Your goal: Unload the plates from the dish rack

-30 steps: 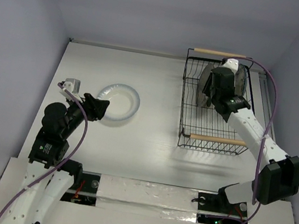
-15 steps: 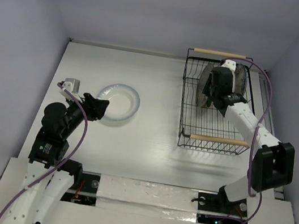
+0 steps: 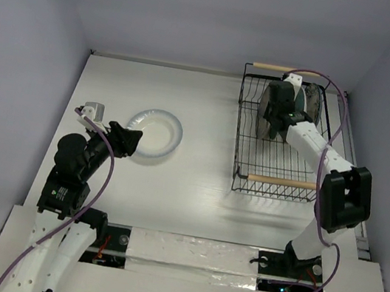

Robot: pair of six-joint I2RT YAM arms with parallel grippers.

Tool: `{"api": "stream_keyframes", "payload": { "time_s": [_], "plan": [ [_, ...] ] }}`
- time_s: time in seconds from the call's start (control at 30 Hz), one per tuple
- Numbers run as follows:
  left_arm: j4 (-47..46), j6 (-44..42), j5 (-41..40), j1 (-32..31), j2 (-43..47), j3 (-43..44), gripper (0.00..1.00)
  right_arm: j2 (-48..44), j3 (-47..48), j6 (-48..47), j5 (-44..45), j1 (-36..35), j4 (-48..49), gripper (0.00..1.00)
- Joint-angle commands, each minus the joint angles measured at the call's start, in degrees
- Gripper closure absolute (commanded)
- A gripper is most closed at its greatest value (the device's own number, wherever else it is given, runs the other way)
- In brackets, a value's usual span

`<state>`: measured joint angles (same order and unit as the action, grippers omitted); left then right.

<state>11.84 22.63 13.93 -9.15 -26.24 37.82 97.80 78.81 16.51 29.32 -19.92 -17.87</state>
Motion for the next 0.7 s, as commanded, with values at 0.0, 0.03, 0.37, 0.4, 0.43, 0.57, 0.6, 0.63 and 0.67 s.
{"api": "stream_keyframes", "payload": {
  "time_s": [0.0,0.03,0.37,0.4,0.43,0.57,0.6,0.63,0.67],
  "plan": [
    [-2.52,0.04,0.39,0.36,0.14,-0.29,0.53,0.64,3.72,-0.78,3.98,0.5,0.91,0.73],
    [-2.52,0.13,0.57,0.36,0.14,-0.29,0.53,0.38,3.72,-0.95,4.34,0.5,0.91,0.8],
    [-2.52,0.04,0.66,0.36,0.49,-0.29,0.53,-6.21,4.25,-9.55,6.62,-0.11,4.59,1.0],
    [-2.52,0.13,0.66,0.36,0.49,-0.29,0.53,-6.74,4.69,-10.27,7.24,-0.64,4.68,1.0],
    [-2.61,0.13,0.66,0.36,0.4,-0.29,0.53,-7.09,5.3,-10.71,7.85,-0.64,4.25,1.0],
    [-2.61,0.13,0.57,0.36,0.49,-0.38,0.53,-8.06,9.34,-12.38,9.7,-1.17,2.66,1.0],
    [-2.61,0.13,0.57,0.36,0.49,-0.38,0.53,-8.24,10.31,-12.47,9.18,-1.17,2.75,1.0],
    [-2.52,0.13,0.57,0.36,0.57,-0.38,0.53,-8.5,10.84,-12.38,8.48,-1.17,2.84,1.0],
    [-2.52,0.13,0.39,0.36,0.58,-0.38,0.53,-8.94,11.28,-12.12,6.82,-1.17,2.93,1.0]
  ]
}}
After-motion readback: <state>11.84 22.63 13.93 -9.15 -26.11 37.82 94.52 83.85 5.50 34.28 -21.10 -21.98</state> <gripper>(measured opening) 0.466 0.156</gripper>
